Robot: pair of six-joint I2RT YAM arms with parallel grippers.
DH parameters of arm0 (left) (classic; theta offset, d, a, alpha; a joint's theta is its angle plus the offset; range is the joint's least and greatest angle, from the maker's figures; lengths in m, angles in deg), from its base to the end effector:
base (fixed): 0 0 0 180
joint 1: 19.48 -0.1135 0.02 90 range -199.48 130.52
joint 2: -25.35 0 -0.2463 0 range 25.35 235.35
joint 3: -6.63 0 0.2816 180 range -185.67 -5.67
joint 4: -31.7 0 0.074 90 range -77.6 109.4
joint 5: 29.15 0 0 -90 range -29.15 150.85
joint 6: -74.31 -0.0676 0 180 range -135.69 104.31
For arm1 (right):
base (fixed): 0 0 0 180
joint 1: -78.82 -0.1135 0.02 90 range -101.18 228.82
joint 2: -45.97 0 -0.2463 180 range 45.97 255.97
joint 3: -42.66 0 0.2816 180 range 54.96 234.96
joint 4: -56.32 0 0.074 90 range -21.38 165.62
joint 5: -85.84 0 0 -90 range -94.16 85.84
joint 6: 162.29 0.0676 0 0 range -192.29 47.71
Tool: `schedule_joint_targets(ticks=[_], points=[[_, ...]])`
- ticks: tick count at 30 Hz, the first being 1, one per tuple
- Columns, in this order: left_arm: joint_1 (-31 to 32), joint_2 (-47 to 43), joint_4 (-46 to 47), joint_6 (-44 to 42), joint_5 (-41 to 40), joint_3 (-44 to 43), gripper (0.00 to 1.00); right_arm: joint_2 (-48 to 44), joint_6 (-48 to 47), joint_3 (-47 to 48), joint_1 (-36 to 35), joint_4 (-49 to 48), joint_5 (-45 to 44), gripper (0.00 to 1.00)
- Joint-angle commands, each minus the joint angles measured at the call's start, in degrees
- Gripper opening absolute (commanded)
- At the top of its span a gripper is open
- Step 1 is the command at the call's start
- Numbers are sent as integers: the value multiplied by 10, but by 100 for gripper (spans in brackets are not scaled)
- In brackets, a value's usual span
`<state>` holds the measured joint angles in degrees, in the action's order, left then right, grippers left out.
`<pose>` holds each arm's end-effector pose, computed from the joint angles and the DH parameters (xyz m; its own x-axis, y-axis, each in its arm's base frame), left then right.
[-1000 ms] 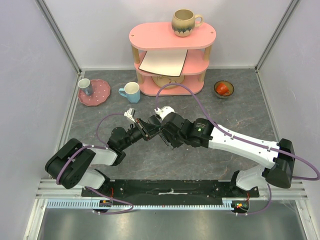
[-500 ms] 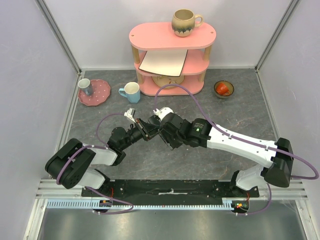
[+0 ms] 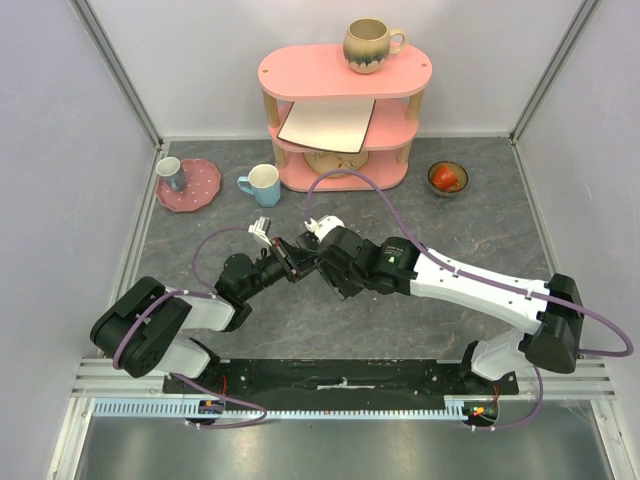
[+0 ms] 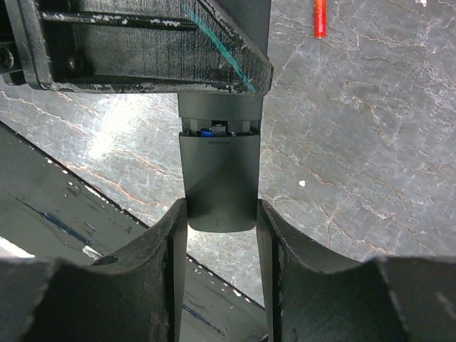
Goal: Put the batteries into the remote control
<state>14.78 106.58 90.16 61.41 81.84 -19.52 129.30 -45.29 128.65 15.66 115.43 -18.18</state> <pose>0.2182 -0.1779 0.1341 -0.7895 -0.5634 -0.2434 0.2308 0.0950 -0.9684 0.1726 0.3048 0.2549 -0.7008 -0.4095 -0.5841 -0.5466 0.8343 0.0710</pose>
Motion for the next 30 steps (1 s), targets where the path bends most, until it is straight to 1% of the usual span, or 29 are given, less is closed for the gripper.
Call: schedule_joint_targets(ticks=[1, 16, 19, 26, 30], points=[[8, -5, 37, 17, 7, -7, 2, 11, -6, 21, -1, -11, -11, 16], [17, -21, 36, 20, 5, 1, 2, 29, -10, 28, -1, -17, -16, 18], [17, -25, 32, 20, 5, 1, 2, 25, -8, 25, -1, -18, -17, 22], [17, -27, 31, 20, 3, 0, 2, 17, -5, 18, -1, -20, -21, 33], [17, -27, 29, 22, 5, 0, 2, 18, -6, 17, -1, -19, -24, 34]])
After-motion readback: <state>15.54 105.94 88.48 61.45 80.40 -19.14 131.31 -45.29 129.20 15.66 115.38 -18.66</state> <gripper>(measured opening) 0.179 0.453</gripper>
